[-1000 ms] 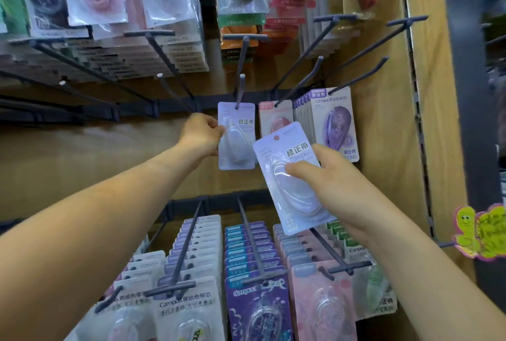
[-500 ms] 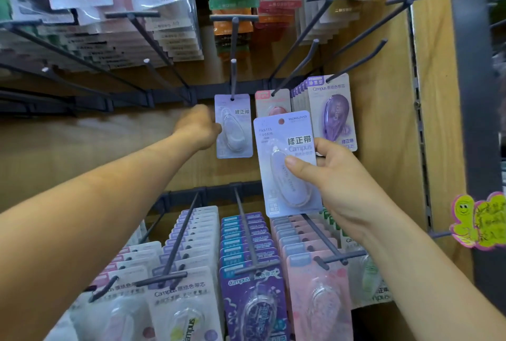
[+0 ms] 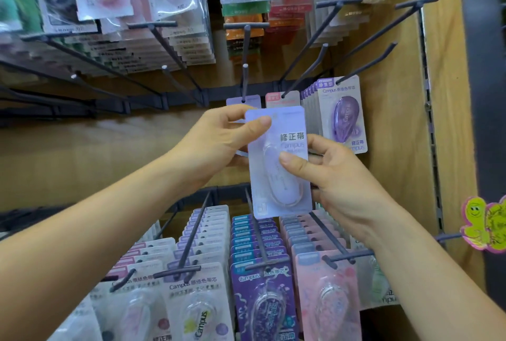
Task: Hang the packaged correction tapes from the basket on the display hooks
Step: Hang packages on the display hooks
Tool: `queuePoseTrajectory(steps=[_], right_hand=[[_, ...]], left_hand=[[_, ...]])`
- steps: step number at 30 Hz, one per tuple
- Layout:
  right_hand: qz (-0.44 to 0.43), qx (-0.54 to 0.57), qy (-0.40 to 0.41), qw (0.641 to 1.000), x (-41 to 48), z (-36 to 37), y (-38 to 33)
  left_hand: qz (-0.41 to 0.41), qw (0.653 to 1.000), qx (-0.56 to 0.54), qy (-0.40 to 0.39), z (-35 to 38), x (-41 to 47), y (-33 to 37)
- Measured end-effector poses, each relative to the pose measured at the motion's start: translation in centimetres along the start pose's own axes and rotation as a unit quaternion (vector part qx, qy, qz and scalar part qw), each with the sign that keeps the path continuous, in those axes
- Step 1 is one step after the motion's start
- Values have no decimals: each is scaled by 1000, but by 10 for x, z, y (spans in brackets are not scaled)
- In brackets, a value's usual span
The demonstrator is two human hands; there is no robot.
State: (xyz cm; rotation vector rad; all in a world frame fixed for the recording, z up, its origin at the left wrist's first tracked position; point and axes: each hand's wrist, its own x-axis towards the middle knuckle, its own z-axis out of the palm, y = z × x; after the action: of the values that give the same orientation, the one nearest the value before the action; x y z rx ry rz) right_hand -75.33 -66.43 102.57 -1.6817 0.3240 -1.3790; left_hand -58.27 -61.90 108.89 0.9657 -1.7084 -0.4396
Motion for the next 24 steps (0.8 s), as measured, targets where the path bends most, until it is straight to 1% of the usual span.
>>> queuePoseTrajectory(steps=[2, 4, 8, 11, 13, 16, 19, 21, 24], right_hand=[[-2, -17, -43, 999, -1, 3, -1], [-1, -41, -74, 996, -1, 5, -3], [24, -70, -114, 991, -4, 11, -13], [56, -91, -128, 986, -4, 17, -20], [58, -85, -129, 986, -2, 20, -23], [47, -73, -110, 990, 0, 22, -25], [49, -76, -103, 991, 1, 23, -23], [51, -86, -107, 989, 1, 22, -23], [43, -95, -116, 988, -1, 21, -26]], left_hand=[[10, 999, -16, 38, -3, -3, -1], [17, 998, -10, 53, -7, -7, 1], [99, 988, 28, 116, -21, -7, 17], [159, 976, 34, 145, -29, 1, 29], [200, 967, 46, 151, -29, 6, 34], [238, 956, 62, 161, -24, 9, 38], [236, 952, 92, 173, -19, 11, 40], [210, 958, 100, 170, -19, 13, 41], [162, 971, 76, 155, -20, 14, 45]])
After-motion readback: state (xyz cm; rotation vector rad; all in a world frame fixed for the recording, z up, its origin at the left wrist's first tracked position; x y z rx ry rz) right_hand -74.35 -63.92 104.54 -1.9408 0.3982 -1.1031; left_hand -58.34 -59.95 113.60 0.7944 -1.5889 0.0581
